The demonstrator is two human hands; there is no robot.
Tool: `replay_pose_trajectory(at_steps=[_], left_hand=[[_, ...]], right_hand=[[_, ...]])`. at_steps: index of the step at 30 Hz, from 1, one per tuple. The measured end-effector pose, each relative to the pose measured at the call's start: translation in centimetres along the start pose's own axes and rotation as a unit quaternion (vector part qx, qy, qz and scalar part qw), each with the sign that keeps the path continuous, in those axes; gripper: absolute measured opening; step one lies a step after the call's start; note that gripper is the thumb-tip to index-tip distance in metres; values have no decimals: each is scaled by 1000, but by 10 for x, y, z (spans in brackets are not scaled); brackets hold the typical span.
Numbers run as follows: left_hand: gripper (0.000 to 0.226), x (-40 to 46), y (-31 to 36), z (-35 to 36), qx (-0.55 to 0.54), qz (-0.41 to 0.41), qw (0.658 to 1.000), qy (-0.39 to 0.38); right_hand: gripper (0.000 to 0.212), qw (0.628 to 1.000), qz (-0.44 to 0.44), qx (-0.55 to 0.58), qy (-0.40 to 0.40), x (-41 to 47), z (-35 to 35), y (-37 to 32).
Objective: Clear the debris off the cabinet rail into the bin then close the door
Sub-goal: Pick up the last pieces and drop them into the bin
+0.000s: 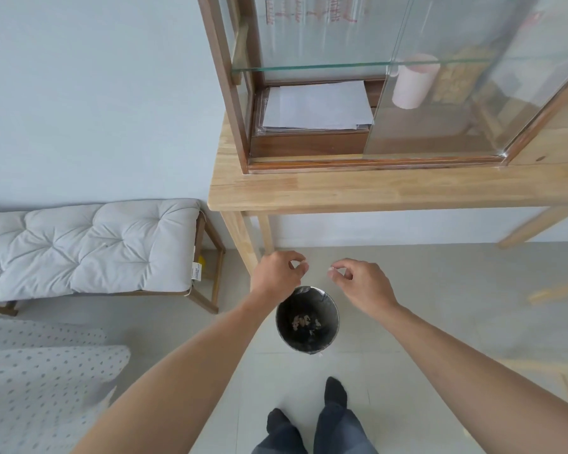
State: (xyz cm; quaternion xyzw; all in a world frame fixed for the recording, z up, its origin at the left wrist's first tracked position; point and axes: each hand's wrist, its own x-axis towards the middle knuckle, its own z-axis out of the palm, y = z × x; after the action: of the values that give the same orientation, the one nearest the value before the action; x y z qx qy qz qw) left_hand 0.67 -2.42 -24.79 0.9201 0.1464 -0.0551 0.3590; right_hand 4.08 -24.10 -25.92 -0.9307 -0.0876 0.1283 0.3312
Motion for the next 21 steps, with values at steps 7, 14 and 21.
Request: replay_pose_trajectory(at_steps=[7,14,21], left_hand=[[26,6,-21,39,20,-57,998,-21],[40,12,-19,44,20,-85,996,-29],[42,19,5,-5,8,-40,999,24]], right_hand=[[33,997,25,-16,-65,8,27,30],[53,994,39,-23,-95,27,18,36],[50,999,16,-3,-35,42,-23,5]])
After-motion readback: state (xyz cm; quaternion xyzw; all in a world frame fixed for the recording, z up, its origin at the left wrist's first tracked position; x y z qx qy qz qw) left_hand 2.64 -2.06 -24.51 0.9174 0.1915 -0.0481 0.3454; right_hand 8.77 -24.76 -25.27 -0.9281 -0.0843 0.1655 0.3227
